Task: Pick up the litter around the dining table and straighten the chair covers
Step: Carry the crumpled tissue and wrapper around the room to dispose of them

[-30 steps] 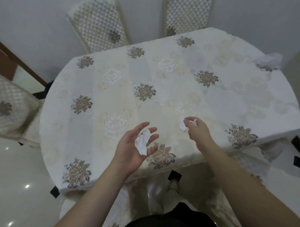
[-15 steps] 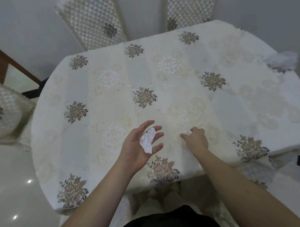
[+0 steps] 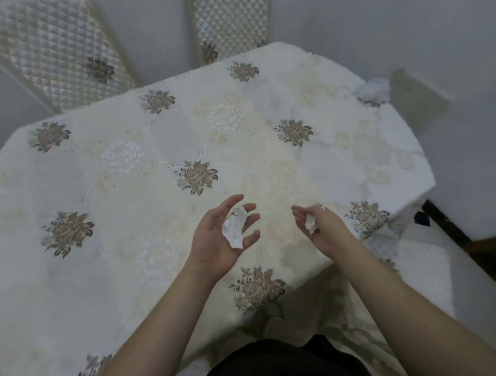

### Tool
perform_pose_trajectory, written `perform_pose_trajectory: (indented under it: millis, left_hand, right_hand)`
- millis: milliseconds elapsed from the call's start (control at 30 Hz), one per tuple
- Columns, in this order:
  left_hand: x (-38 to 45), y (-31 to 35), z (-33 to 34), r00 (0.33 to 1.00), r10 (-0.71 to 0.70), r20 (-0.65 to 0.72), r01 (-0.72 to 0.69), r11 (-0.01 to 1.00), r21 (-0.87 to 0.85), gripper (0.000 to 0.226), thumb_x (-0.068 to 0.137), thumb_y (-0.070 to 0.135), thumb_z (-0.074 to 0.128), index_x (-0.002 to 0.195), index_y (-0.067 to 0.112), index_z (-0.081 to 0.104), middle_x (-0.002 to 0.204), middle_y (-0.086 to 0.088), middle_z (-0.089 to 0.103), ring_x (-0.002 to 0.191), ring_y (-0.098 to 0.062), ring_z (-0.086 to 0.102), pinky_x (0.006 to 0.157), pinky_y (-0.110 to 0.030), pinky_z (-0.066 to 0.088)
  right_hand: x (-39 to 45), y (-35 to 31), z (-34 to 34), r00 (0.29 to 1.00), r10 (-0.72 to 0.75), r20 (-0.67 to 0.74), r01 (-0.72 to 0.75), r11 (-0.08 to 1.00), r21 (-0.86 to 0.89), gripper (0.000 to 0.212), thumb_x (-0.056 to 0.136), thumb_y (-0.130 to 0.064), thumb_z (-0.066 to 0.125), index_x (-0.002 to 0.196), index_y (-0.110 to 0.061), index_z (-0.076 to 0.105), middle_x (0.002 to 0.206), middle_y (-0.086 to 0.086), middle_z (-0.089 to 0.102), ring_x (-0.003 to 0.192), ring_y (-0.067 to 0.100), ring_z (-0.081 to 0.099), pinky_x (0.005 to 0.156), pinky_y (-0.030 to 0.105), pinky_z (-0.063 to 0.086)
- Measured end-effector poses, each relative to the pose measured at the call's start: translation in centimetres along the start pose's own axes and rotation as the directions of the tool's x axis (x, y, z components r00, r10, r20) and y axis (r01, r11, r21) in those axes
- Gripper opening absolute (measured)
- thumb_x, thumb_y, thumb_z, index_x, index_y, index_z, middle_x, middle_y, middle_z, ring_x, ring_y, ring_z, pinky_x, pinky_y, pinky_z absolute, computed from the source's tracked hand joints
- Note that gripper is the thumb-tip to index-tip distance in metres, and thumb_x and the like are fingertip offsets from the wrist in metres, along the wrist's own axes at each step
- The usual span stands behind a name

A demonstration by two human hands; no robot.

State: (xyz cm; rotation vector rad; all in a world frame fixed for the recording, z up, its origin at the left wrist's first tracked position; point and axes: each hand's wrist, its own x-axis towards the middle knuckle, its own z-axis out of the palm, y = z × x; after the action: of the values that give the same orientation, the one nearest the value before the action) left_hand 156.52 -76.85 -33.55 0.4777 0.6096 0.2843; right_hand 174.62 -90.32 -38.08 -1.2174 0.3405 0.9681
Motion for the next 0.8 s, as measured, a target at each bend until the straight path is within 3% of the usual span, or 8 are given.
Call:
perform_pose_trajectory:
  millis: [67, 200, 400, 533, 700, 800]
  left_hand:
    - [0.9, -0.4, 1.1, 0.997, -0.051, 0.055, 0.05, 0.998, 0.03, 0.029, 0.082, 0.029, 0.052, 0.103, 0.018, 0.07, 0.105, -0.008, 0.067, 0.094, -0.024, 0.064, 0.078, -0.039, 0.049]
    - [2.4, -1.9, 3.9, 0.978, -0.147, 0.145, 0.133, 0.986, 0.101, 0.032, 0.083, 0.029, 0.05, 0.107, 0.018, 0.068, 0.107, -0.007, 0.067, 0.095, -0.024, 0.063, 0.08, -0.039, 0.048]
    - [2.3, -5.9, 9.8, 0.915, -0.298, 0.271, 0.238, 0.943, 0.233, 0.031, 0.081, 0.03, 0.053, 0.102, 0.02, 0.072, 0.111, -0.007, 0.067, 0.099, -0.024, 0.062, 0.077, -0.038, 0.05]
    - [1.3, -9.6, 13.4, 0.834, -0.422, 0.356, 0.32, 0.895, 0.312, 0.035, 0.081, 0.03, 0.053, 0.111, 0.02, 0.07, 0.119, -0.009, 0.065, 0.108, -0.025, 0.061, 0.079, -0.039, 0.051]
    - [-1.0, -16.2, 17.3, 0.735, -0.531, 0.421, 0.392, 0.84, 0.375, 0.036, 0.076, 0.028, 0.064, 0.109, 0.018, 0.07, 0.114, -0.009, 0.064, 0.1, -0.025, 0.063, 0.079, -0.038, 0.049]
    - [-3.2, -21.0, 19.3, 0.691, -0.597, 0.409, 0.412, 0.789, 0.455, 0.05, 0.065, 0.029, 0.079, 0.112, 0.017, 0.069, 0.115, -0.012, 0.065, 0.101, -0.027, 0.064, 0.073, -0.038, 0.054]
  right_hand:
    - [-1.6, -1.0, -0.7, 1.0, -0.024, -0.011, 0.025, 0.987, 0.157, 0.015, 0.093, 0.004, 0.048, 0.106, -0.003, 0.052, 0.088, 0.014, 0.067, 0.063, 0.013, 0.063, 0.052, 0.02, 0.052]
    - [-5.6, -3.1, -3.3, 0.993, -0.113, -0.024, 0.115, 0.949, 0.293, 0.012, 0.094, -0.002, 0.048, 0.097, -0.012, 0.054, 0.08, 0.006, 0.062, 0.053, 0.008, 0.055, 0.04, 0.016, 0.043]
    - [-12.5, -4.5, -8.8, 0.967, -0.222, -0.124, 0.254, 0.877, 0.408, 0.007, 0.09, -0.016, 0.061, 0.094, -0.012, 0.057, 0.073, 0.0, 0.056, 0.053, 0.007, 0.05, 0.043, 0.016, 0.044]
    - [-17.6, -4.5, -12.7, 0.936, -0.234, -0.263, 0.341, 0.787, 0.514, 0.006, 0.089, -0.015, 0.062, 0.092, -0.01, 0.058, 0.075, 0.004, 0.056, 0.061, 0.008, 0.048, 0.046, 0.015, 0.044]
    - [-23.1, -3.3, -18.9, 0.878, -0.275, -0.393, 0.465, 0.685, 0.561, 0.012, 0.086, -0.015, 0.066, 0.094, -0.01, 0.059, 0.079, 0.007, 0.059, 0.062, 0.011, 0.052, 0.049, 0.018, 0.047]
    - [-26.9, -2.3, -23.8, 0.824, -0.302, -0.479, 0.56, 0.56, 0.61, 0.009, 0.086, -0.016, 0.066, 0.09, -0.009, 0.061, 0.075, 0.006, 0.058, 0.061, 0.012, 0.052, 0.05, 0.021, 0.049]
